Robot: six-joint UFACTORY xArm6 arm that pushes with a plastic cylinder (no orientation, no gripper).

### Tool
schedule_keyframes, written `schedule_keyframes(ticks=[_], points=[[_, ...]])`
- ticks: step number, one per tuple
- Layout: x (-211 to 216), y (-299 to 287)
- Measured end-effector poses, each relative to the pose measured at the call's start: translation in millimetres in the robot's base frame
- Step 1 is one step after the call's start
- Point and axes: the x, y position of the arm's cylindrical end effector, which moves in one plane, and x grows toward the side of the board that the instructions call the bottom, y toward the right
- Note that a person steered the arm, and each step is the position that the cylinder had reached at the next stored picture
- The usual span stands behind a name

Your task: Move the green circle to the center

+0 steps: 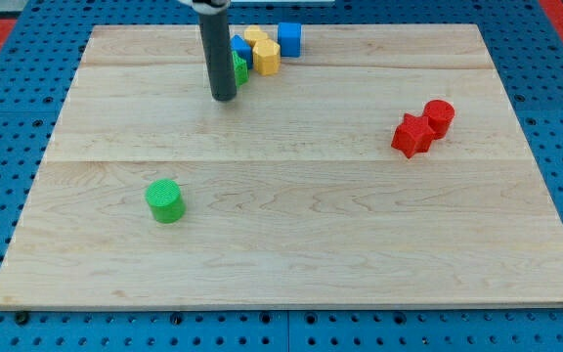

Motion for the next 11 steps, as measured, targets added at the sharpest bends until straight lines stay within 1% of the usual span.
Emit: schedule_keyframes(ticks=[1,2,3,4,5,7,8,9,10,11], points=[[107.9,55.9],[181.5,1.3],[181.5,-124.0],[159.5,-87.4],[166.9,-7.9],[71.7,11.4],[121.2,15.3],[97.4,42.0],[60.4,70.8],[110.4,97.7]])
